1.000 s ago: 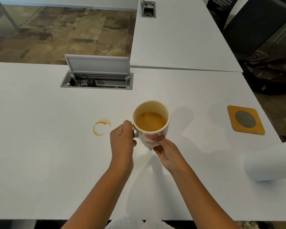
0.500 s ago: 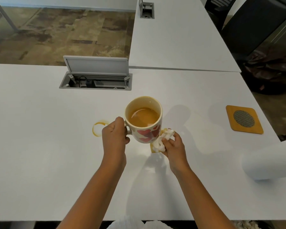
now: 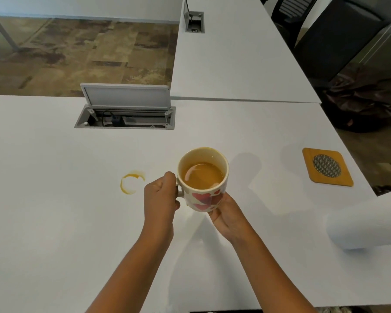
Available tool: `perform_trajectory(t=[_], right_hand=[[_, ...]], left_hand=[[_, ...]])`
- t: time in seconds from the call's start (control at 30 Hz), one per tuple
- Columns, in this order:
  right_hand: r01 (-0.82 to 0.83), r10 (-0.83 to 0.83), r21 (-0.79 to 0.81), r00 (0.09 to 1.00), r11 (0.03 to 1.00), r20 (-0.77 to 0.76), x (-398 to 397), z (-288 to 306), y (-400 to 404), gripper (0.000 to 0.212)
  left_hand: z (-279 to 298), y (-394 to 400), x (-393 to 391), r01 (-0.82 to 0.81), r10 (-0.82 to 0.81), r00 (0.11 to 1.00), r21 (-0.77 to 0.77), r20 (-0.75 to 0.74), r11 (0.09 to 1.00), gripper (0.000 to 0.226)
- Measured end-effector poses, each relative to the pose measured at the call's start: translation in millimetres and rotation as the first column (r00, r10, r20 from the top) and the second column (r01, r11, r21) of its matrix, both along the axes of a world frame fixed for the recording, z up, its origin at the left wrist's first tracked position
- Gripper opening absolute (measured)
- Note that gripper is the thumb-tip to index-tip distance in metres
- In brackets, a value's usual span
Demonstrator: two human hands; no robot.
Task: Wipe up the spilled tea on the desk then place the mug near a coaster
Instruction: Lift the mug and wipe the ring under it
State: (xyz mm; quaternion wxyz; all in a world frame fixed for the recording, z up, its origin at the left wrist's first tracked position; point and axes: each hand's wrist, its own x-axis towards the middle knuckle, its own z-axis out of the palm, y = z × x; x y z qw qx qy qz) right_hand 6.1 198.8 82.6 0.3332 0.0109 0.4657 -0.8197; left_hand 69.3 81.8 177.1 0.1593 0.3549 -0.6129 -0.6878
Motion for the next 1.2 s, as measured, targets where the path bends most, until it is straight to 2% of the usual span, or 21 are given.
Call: perform_trajectory(t=[0.07,0.13,0.2,0.33,0.5,0.6,0.73,0.93,1.13,1.2], right_hand=[[-0.004,0.008,-0.118,1.000,0.993,0.031,-1,4,-1,0.028],[-0.001,0.013,-0.165,0.997,0.986,0.073,-2,6,1,0.029],[0.010,0.007,-0.158,0.994,0.987,0.107,-4,5,4,0.031],[0.025,-0.001,-0.163,0.990,0.986,0.142,-2,-2,6,0.030],[0.085,-0.026,-0.250,0.973,0.965,0.228,3,-5,15,0.048],[0.132,-0.053,-0.303,0.965,0.944,0.258,10,2,18,0.049],[0.212,-0.138,-0.285,0.956,0.935,0.258,23,8,14,0.044],[0.325,-0.217,-0.289,0.912,0.900,0.349,39,8,6,0.062],[0.238,-0.123,-0.296,0.926,0.925,0.358,39,11,-10,0.048],[0.197,-0.072,-0.320,0.929,0.927,0.362,34,12,-14,0.041]], left_hand=[[-2,1,-1,0.001,-0.001,1.000,-0.007,0.006,1.000,0.035],[-5,2,-2,0.001,0.000,1.000,-0.019,0.020,1.000,0.039],[-9,0,-2,0.005,-0.003,0.999,-0.044,0.032,0.999,0.042],[-12,-2,-3,0.004,-0.001,0.999,-0.074,0.038,0.997,0.031],[-14,-2,-6,-0.018,0.020,1.000,-0.087,0.022,0.996,0.052],[-12,-1,-10,-0.027,0.028,1.000,-0.083,0.010,0.996,0.050],[-10,4,-15,-0.051,0.051,0.999,-0.082,-0.001,0.995,0.046],[-9,12,-23,-0.086,0.085,0.996,-0.048,-0.020,0.995,0.048],[-8,16,-26,-0.064,0.063,0.998,-0.041,-0.017,0.997,0.040],[-9,17,-25,-0.039,0.038,0.999,-0.065,-0.023,0.997,0.046]])
